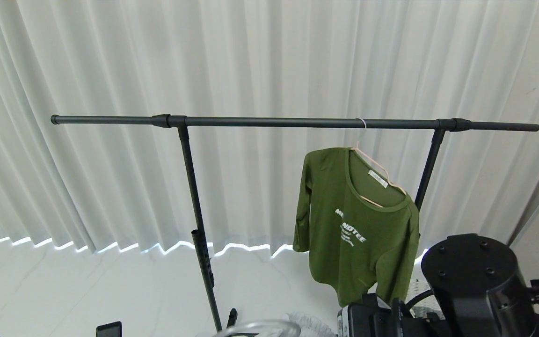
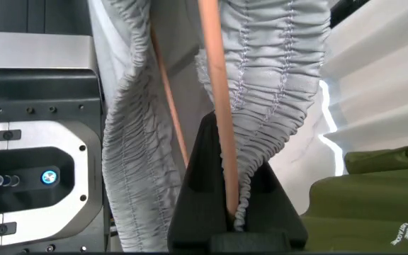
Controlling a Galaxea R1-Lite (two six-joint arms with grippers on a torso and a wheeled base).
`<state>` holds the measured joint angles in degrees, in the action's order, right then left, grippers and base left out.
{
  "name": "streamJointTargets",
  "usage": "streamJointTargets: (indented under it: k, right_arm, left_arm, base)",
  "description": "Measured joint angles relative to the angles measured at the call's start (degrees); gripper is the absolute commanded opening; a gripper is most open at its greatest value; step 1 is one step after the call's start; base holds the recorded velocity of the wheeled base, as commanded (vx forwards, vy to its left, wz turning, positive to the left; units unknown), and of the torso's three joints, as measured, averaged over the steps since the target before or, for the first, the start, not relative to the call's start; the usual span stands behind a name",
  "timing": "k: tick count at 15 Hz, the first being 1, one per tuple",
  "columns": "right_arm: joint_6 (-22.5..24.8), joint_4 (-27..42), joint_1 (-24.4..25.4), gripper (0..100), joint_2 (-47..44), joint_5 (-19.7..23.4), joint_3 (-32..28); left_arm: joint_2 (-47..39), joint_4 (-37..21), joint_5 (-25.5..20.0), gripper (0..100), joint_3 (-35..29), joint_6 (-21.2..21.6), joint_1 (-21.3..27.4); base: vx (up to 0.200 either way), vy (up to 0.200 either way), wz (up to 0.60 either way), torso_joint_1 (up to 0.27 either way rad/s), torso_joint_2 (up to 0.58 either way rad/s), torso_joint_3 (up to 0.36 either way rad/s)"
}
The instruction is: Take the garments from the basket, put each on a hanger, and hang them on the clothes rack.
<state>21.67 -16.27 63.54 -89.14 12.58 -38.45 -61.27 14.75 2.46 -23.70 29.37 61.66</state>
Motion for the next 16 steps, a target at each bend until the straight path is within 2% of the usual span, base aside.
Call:
streamJointTargets:
  k: [5,8,10,13,14,16]
  right_arm:
    - [0.05,0.22,-0.28,0,2.45,-0.76,0.11]
    - [-0.02,1.50,-2.46,0,5.84,-2.79,1.02]
    - [-0.06,2.95,-5.30,0,7.97,-3.06,1.52]
    - [-0.66,3.52,-9.55,0,9.76,-3.12,0.89]
    - [-1.34,3.41,-10.31,0,10.06,-3.12,-0.05]
    - [-2.16,3.34,-11.53,0,10.39,-3.12,-1.34]
  left_arm:
    - [0.46,0.00,0.00,100,1.55,0.51,-0.87]
    - [1.85,-0.06,-0.01,100,3.80,0.38,-3.62]
    - [3.06,-0.06,-0.01,100,4.77,-0.41,-5.94]
    - [5.18,-0.06,-0.11,100,6.42,-5.39,-10.73]
    - [5.75,-0.11,-0.04,100,7.39,-7.03,-12.96]
    - [6.34,-0.15,-0.01,100,10.17,-7.75,-18.03]
  base:
    - [0.000,0.000,0.00,0.000,0.00,0.000]
    - [0.000,0.000,0.00,0.000,0.00,0.000]
    - [0.000,0.000,0.00,0.000,0.00,0.000]
    - [0.000,0.000,0.00,0.000,0.00,0.000]
    - [0.000,0.000,0.00,0.000,0.00,0.000]
    - [0.000,0.000,0.00,0.000,0.00,0.000]
